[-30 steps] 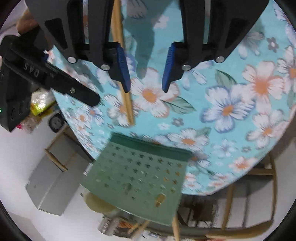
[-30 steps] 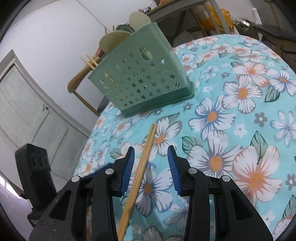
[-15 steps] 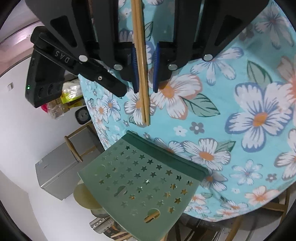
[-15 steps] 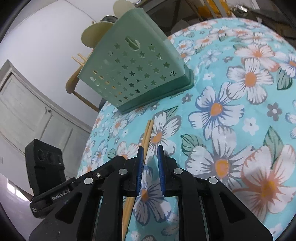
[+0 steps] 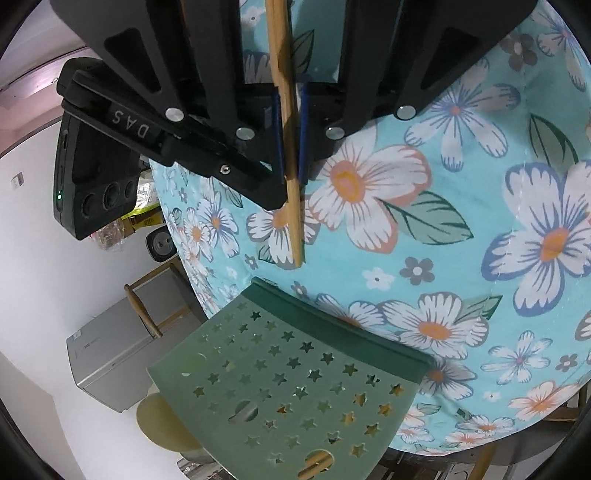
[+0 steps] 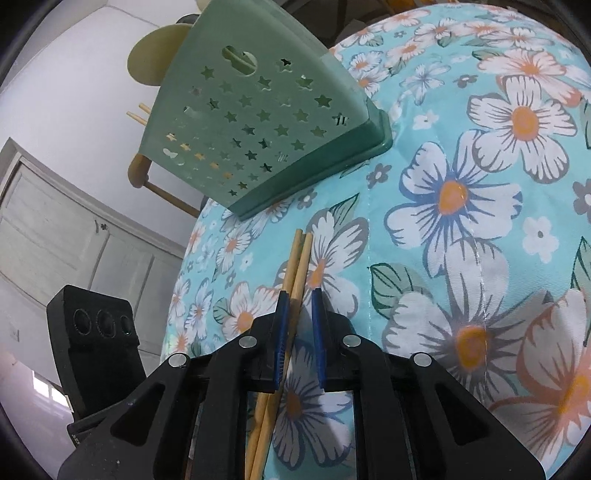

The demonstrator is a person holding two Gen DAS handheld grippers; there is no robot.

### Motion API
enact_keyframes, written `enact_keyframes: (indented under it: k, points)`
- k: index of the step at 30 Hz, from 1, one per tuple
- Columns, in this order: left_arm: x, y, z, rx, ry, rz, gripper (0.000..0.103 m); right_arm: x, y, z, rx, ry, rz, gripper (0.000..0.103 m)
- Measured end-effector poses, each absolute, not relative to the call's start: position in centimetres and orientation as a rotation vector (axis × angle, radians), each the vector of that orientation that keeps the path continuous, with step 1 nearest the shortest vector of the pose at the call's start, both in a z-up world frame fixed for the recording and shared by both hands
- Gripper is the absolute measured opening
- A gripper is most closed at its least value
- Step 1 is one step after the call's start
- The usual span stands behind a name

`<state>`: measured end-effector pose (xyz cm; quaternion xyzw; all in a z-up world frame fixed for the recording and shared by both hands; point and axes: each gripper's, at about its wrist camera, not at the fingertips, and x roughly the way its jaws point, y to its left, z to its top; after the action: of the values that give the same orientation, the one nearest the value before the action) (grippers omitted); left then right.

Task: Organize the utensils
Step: 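Grasp the remaining wooden chopsticks with the left tool while the right tool grasps one, then lift the chopsticks into the green holder and open both tools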

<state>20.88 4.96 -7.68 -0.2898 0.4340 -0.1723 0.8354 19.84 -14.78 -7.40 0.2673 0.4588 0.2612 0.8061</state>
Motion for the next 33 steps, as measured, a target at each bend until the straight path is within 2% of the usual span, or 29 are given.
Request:
enact_keyframes:
  k: [8,15,19,27,30,33]
  points:
    - [19.6,7.6,-7.2,-0.706,0.884,-0.349,0.006,19.9,-16.0,-7.7,0.603,0.987,0.569,0.014]
    - [18.9,9.5,-7.0,-0.740,0.872,-0.312,0.006,20.3,-14.4,-7.1,0.540,0.984,0.563,0.023]
    - [18.4,10.1,-6.7,-0.765,0.854,-0.299,0.006,21.1,-13.3,-6.8,0.467,0.973,0.536,0.024]
    - [17.5,10.4,-5.9,-0.707,0.826,-0.243,0.006,19.8,-9.4,-5.8,0.129,0.918,0.427,0.012]
    - [16.9,10.2,-5.0,-0.658,0.783,-0.223,0.006,19.3,-9.5,-5.7,0.143,0.913,0.415,0.005]
    - [16.3,10.4,-4.1,-0.664,0.743,-0.244,0.006,18.3,-10.5,-4.7,0.171,0.877,0.425,0.004]
